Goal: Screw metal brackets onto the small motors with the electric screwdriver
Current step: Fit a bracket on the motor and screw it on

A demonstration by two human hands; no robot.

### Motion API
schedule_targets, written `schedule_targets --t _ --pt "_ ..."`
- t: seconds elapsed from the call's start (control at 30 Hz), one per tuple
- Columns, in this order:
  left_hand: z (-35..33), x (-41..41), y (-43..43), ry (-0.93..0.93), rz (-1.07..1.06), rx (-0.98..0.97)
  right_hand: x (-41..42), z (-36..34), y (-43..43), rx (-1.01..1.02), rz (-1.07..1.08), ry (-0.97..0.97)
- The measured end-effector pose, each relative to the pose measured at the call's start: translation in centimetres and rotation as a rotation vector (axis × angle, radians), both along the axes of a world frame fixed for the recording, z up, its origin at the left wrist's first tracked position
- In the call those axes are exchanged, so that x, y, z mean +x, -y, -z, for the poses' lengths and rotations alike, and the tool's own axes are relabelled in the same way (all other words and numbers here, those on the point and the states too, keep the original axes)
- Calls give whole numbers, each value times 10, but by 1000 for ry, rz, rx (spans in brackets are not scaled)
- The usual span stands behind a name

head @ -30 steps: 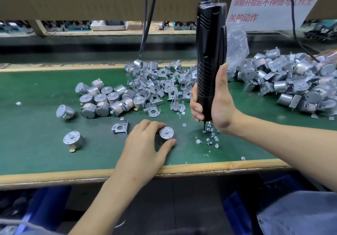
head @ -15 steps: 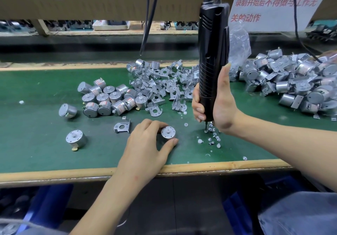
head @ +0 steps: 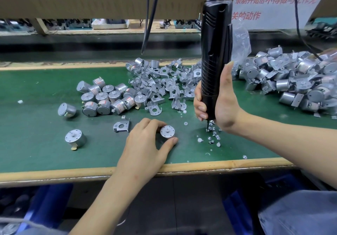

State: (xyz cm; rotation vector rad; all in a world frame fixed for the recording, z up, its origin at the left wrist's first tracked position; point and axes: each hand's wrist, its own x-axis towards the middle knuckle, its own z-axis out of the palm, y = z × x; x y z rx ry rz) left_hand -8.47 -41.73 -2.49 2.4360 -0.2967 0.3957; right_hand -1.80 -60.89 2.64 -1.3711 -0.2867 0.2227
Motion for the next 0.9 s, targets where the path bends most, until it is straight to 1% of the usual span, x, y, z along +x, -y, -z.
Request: schedule_targets --t 0.37,0.6,0.77,0.9 --pt "0 0 1 0 -12 5 1 3 -1 32 10 10" --pt "0 0 1 -7 -28 -7 -1 1 -4 22 60 31" --pt "2 0 3 0 -54 -35 -5 -5 -16 -21 196 165" --pt "2 -2 5 7 -91 8 -5 -16 -27 -94 249 233"
